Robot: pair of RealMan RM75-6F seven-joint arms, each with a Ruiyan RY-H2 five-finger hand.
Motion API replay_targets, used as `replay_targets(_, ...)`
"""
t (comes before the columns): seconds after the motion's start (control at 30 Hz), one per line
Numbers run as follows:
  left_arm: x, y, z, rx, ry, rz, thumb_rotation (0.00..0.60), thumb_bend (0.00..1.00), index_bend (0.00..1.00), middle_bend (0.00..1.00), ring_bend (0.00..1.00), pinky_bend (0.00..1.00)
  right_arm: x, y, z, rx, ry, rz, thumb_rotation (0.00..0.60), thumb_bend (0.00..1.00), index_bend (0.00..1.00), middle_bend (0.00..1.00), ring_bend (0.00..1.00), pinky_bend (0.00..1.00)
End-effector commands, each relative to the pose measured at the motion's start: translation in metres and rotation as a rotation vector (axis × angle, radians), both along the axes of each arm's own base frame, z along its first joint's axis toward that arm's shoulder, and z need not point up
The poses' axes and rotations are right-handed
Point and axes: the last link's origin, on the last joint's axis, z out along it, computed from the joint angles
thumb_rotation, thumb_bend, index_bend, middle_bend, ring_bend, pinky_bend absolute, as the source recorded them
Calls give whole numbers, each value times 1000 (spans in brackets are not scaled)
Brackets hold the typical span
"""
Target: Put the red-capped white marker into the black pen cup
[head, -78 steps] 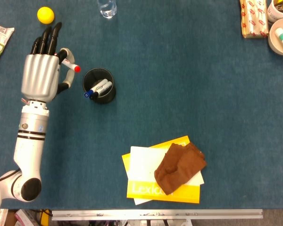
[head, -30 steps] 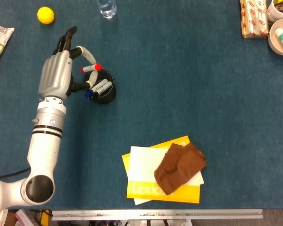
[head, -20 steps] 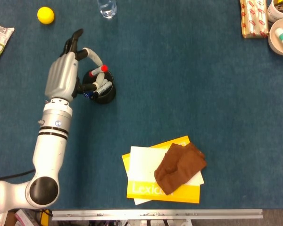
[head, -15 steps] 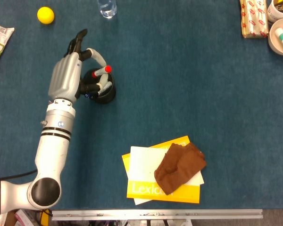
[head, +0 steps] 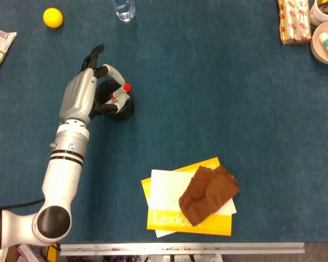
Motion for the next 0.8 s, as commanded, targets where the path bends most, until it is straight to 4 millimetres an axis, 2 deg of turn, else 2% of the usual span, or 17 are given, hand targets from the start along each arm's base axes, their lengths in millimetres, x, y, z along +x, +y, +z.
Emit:
replay_targets(0.03, -4, 0, -2, -23, -11, 8, 600, 357, 522, 0, 0, 158, 0, 0, 0, 1, 0, 0, 600, 0, 126, 223, 135, 296)
replay_targets(0.33, -11, -1, -2, -41, -29, -5, 600, 356, 272, 0, 0, 158, 0, 0, 0, 0, 0, 0, 600, 0, 126, 223, 135, 296)
replay_targets(0.43, -13, -1, -1, -39, -18, -13, 600, 311, 188, 0, 0, 158, 0, 0, 0, 0, -1, 0, 600, 0, 126, 222, 135, 296)
replay_targets(0.6, -19, 0, 3, -15, 67, -49, 600, 294, 182, 0, 0, 158, 1, 1, 0, 0, 0, 2, 600, 0, 126, 223, 135, 296)
replay_targets(0.8, -28, 0, 13, 35, 280, -195, 600, 294, 273, 0, 0, 158, 1, 1, 2, -6, 1, 4, 600, 0, 126, 223, 135, 296)
